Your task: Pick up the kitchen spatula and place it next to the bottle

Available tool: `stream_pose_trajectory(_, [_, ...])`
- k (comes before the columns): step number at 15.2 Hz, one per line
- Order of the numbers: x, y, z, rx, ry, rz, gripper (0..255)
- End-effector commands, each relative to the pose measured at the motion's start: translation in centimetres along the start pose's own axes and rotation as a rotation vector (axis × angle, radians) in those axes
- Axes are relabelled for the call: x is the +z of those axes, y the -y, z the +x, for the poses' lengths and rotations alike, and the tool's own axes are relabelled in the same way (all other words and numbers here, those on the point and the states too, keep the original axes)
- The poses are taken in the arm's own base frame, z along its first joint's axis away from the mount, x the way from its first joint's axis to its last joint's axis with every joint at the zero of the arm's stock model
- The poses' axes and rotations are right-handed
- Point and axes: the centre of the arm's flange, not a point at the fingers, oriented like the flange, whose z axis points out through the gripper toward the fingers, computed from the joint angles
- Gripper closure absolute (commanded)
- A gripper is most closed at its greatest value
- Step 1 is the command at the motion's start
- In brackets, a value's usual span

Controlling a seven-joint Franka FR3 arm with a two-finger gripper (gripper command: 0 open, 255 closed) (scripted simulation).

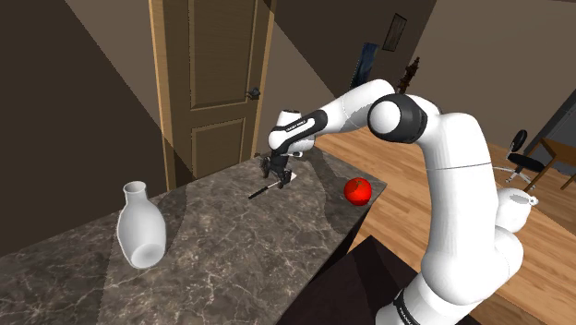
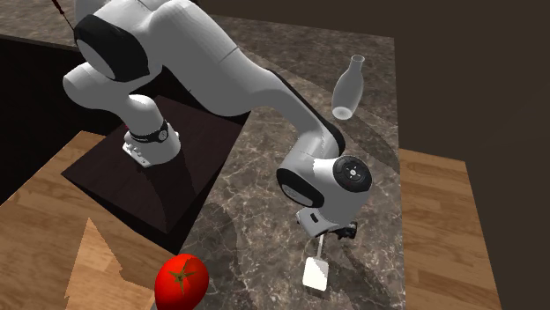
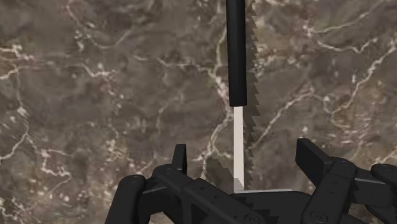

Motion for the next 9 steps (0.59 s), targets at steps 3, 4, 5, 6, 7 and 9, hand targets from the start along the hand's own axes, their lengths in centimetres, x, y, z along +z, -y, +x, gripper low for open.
stream_pose_trajectory(3, [0.03, 0.0, 0.0, 0.0, 0.0, 0.0, 0])
stream_pose_trajectory(4, [0.03, 0.0, 0.0, 0.0, 0.0, 0.0, 0])
stream_pose_trajectory(5, [0.03, 0.0, 0.0, 0.0, 0.0, 0.0, 255])
stream_pose_trajectory(6, [0.03, 0.0, 0.0, 0.0, 0.0, 0.0, 255])
stream_pose_trajectory(7, [0.03, 0.0, 0.0, 0.0, 0.0, 0.0, 255])
stream_pose_trajectory(9, [0.03, 0.0, 0.0, 0.0, 0.0, 0.0, 255])
